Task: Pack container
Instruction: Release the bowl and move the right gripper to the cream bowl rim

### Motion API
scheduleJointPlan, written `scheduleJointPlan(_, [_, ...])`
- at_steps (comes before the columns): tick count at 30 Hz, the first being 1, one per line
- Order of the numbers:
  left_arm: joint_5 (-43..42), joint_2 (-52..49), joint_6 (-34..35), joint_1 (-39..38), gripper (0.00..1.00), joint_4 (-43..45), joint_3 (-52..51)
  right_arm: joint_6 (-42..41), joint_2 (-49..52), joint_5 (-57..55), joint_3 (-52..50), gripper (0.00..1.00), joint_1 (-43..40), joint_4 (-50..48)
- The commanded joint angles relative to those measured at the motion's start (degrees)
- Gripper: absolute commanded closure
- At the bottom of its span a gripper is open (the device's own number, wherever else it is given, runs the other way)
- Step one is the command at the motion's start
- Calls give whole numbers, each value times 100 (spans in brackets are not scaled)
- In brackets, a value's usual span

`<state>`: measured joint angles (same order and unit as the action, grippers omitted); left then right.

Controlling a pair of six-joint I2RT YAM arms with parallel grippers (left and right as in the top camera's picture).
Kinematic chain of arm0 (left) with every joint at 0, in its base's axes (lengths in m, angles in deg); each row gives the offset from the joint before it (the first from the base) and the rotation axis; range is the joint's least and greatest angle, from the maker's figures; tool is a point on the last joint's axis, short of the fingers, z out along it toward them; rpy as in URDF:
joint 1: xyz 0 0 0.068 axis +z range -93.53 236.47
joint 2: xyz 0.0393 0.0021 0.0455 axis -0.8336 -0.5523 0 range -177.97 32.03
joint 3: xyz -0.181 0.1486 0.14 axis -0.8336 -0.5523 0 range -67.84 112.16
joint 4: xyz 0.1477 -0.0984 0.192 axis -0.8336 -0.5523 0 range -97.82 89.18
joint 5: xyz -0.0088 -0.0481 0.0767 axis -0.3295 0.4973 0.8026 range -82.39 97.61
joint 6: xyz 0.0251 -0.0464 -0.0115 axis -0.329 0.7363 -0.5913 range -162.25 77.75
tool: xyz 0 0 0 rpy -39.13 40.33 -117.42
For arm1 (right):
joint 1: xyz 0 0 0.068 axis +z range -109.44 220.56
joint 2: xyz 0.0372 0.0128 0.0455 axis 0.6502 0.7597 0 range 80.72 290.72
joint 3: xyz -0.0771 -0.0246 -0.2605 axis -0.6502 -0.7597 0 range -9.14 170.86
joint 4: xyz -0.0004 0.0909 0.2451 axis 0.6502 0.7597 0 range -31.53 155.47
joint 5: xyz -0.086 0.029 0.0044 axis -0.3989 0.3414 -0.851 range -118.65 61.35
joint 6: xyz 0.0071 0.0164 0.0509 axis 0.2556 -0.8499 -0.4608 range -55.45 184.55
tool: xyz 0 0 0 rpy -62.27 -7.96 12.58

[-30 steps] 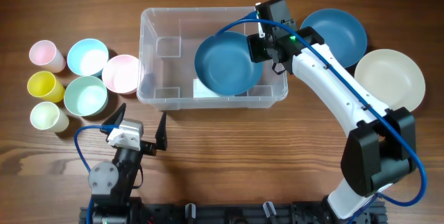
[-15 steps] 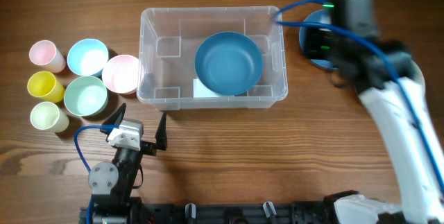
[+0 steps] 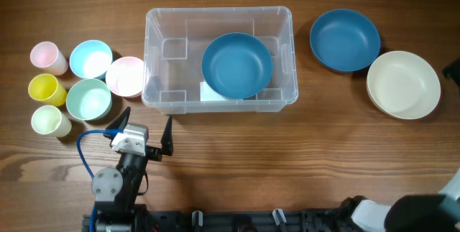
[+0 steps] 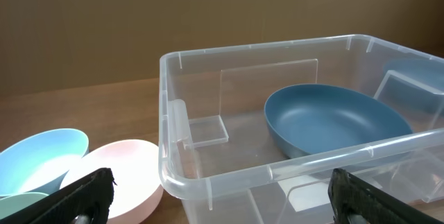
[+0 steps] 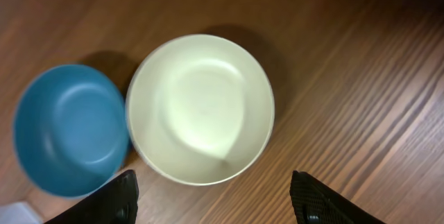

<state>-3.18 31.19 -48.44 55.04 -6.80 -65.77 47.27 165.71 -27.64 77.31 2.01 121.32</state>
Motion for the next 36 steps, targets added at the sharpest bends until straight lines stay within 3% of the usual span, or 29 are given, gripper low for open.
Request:
scheduleJointPlan(1, [-9,31,-68,37,0,20,-57,55,479,317,-468,29,-229,-245])
scheduleJointPlan(9, [-9,31,-68,37,0,20,-57,28,1099,339,-1403,28,-269,-957])
scheduleJointPlan(28, [-9,31,-68,37,0,20,-57,-542,1307,358,-2846,27,-267,-2496])
scheduleJointPlan(33, [-9,31,-68,37,0,20,-57,-586,1307,404,-2885,45,-269,-2618])
scheduleJointPlan(36, [-9,31,-68,37,0,20,-57,-584,1307,402,-2885,48,-267,-2608])
